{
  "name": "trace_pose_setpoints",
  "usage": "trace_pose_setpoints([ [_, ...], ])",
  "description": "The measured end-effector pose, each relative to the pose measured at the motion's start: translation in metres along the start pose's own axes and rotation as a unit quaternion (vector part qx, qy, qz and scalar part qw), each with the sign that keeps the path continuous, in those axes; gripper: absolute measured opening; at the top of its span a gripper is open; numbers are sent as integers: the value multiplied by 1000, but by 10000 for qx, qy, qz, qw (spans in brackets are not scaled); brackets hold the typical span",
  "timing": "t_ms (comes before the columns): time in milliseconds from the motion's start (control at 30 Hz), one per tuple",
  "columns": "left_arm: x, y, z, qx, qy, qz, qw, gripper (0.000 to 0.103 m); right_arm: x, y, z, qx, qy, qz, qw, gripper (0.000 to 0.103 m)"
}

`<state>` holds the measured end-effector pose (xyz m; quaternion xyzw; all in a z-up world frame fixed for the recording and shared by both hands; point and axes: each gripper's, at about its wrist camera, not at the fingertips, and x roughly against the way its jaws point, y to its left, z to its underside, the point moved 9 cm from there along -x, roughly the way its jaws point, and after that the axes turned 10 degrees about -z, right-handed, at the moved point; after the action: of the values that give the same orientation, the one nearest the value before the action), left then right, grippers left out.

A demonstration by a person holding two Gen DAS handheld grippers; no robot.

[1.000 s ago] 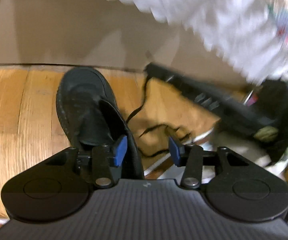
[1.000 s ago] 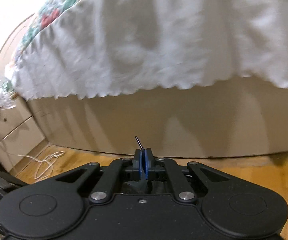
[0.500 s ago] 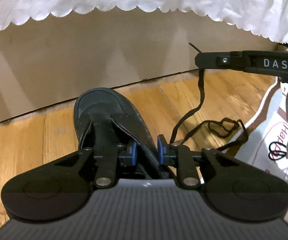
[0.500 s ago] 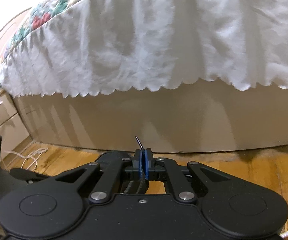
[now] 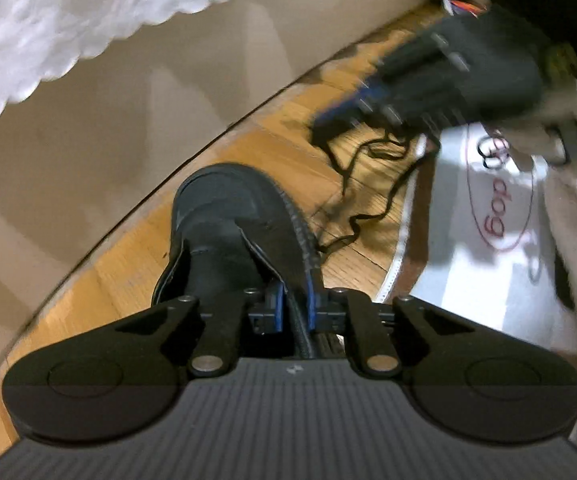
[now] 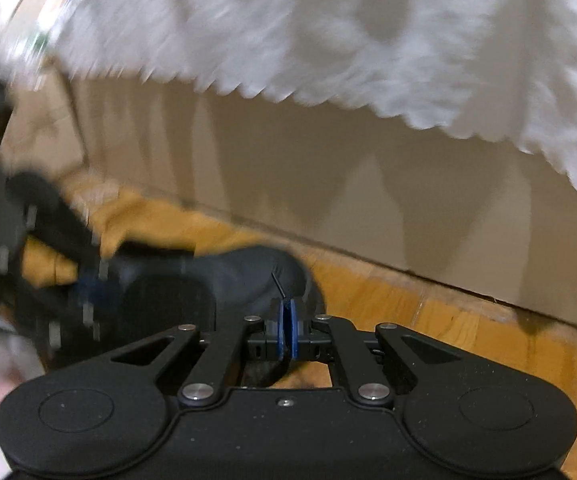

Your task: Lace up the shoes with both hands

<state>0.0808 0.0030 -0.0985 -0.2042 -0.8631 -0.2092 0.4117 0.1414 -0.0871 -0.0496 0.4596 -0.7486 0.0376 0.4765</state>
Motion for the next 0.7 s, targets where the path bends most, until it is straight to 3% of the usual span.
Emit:
trace_pose_setpoints([
  [267,11,2,-5,369,-414,-129,9984,17,-33,47,13,1654,767,487,9820,5],
  [700,8,3,0,144,-563,-102,9983,13,-37,59,2,2127,742,628,9723,5],
])
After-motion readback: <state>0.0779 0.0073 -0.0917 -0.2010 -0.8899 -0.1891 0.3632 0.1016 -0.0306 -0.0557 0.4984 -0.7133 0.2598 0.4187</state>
